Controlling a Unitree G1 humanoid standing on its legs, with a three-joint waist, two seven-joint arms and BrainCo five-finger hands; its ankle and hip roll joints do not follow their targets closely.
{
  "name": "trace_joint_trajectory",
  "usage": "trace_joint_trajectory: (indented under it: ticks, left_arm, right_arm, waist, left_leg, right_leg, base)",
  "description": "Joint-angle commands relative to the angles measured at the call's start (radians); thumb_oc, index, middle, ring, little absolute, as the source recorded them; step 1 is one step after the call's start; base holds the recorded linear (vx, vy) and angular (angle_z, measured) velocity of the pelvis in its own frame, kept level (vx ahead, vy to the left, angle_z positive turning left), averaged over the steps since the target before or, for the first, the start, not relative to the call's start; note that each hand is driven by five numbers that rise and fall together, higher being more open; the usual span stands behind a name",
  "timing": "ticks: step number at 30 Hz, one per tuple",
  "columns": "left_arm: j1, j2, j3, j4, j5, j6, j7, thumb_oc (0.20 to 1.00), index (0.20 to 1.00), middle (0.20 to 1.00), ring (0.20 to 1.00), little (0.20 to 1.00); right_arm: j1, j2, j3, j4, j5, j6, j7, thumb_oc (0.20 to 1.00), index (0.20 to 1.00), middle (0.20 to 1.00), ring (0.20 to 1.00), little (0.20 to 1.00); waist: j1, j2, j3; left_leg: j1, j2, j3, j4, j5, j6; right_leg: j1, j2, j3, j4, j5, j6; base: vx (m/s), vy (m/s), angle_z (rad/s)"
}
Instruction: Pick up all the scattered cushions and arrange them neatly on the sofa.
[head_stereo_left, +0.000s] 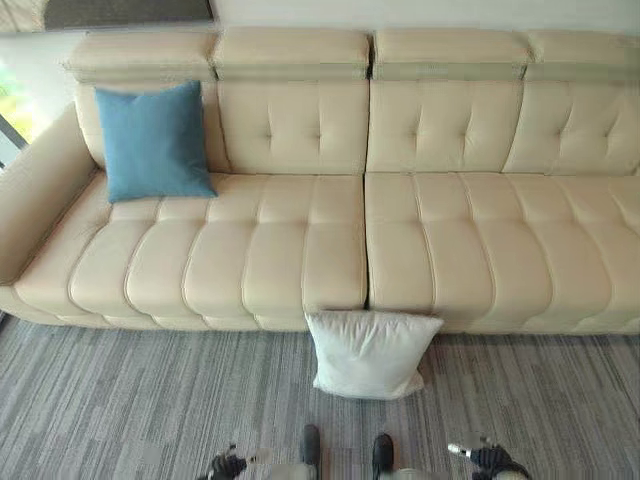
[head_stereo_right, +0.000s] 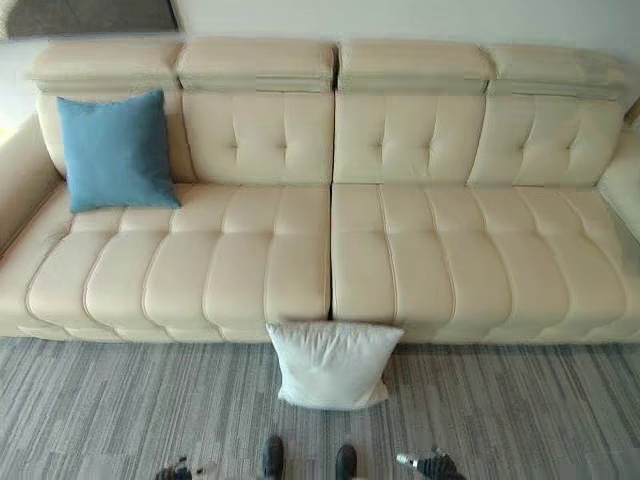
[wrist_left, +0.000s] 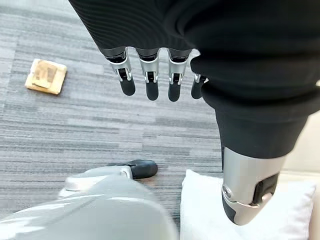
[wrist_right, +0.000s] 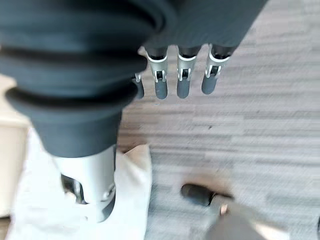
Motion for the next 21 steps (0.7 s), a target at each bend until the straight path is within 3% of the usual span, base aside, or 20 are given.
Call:
trace_joint_trajectory:
  ticks: [1, 2, 5, 7, 12, 15, 21]
  left_arm:
    - [-0.11, 0.041, -0.031, 0.01, -0.033, -0.043, 0.077, 1.0, 1.0, 1.0, 1.0, 1.0]
    - [-0.168, 0.071, -0.043, 0.007, -0.057, -0.054, 0.106, 1.0, 1.0, 1.0, 1.0, 1.0]
    - [-0.244, 0.124, -0.047, 0.022, -0.061, -0.055, 0.145, 1.0, 1.0, 1.0, 1.0, 1.0]
    - [-0.296, 0.155, -0.055, 0.04, -0.049, -0.051, 0.163, 1.0, 1.0, 1.0, 1.0, 1.0]
    - [-0.469, 0.234, -0.086, 0.041, -0.075, -0.062, 0.191, 1.0, 1.0, 1.0, 1.0, 1.0]
    - [-0.56, 0.254, -0.108, 0.015, -0.083, -0.079, 0.214, 1.0, 1.0, 1.0, 1.0, 1.0]
    - [-0.809, 0.3, -0.178, -0.088, -0.126, -0.139, 0.3, 1.0, 1.0, 1.0, 1.0, 1.0]
  right_arm:
    - [-0.107, -0.023, 0.045, -0.056, 0.036, -0.043, -0.074, 1.0, 1.0, 1.0, 1.0, 1.0]
    - [-0.19, -0.063, 0.059, -0.113, 0.052, -0.059, -0.117, 1.0, 1.0, 1.0, 1.0, 1.0]
    - [-0.313, -0.129, 0.052, -0.152, 0.072, -0.081, -0.202, 1.0, 1.0, 1.0, 1.0, 1.0]
    - [-0.367, -0.153, 0.036, -0.127, 0.099, -0.092, -0.243, 1.0, 1.0, 1.0, 1.0, 1.0]
    - [-0.54, -0.207, 0.002, -0.111, 0.212, -0.143, -0.325, 1.0, 1.0, 1.0, 1.0, 1.0]
    - [-0.608, -0.206, -0.002, -0.14, 0.249, -0.176, -0.371, 1.0, 1.0, 1.0, 1.0, 1.0]
    - [-0.778, -0.157, 0.021, -0.312, 0.4, -0.325, -0.405, 1.0, 1.0, 1.0, 1.0, 1.0]
  waist:
    - [-0.024, -0.03, 0.07]
    - [-0.024, -0.032, 0.097]
    - [-0.029, -0.03, 0.122]
    - [-0.03, -0.018, 0.137]
    - [-0.05, -0.014, 0.168]
    - [-0.061, -0.014, 0.166]
    - [-0.075, -0.025, 0.116]
  left_leg:
    - [0.02, -0.044, -0.027, 0.095, -0.169, -0.01]
    - [-0.094, -0.044, -0.022, 0.158, -0.173, -0.016]
    - [-0.267, -0.045, -0.018, 0.229, -0.171, -0.023]
    - [-0.334, -0.034, -0.025, 0.259, -0.2, -0.03]
    - [-0.613, -0.033, -0.038, 0.37, -0.218, -0.035]
    - [-0.758, -0.03, -0.048, 0.42, -0.234, -0.035]
    - [-1.018, -0.029, -0.071, 0.534, -0.266, -0.03]
  right_leg:
    - [-0.16, -0.082, 0.034, 0.098, -0.034, 0.073]
    - [-0.262, -0.083, 0.038, 0.144, -0.034, 0.066]
    - [-0.422, -0.092, 0.036, 0.197, -0.032, 0.063]
    - [-0.487, -0.085, 0.038, 0.222, -0.057, 0.069]
    - [-0.744, -0.094, 0.05, 0.296, -0.053, 0.071]
    - [-0.88, -0.097, 0.058, 0.329, -0.055, 0.072]
    - [-1.144, -0.089, 0.059, 0.431, -0.068, 0.084]
  base:
    - [-0.28, -0.055, -0.13]
    - [-0.21, -0.052, -0.15]
    - [-0.13, -0.018, -0.06]
    - [-0.02, -0.005, 0.04]
    - [-0.03, -0.004, -0.03]
    - [0.03, -0.009, 0.03]
    - [0.05, -0.023, 0.04]
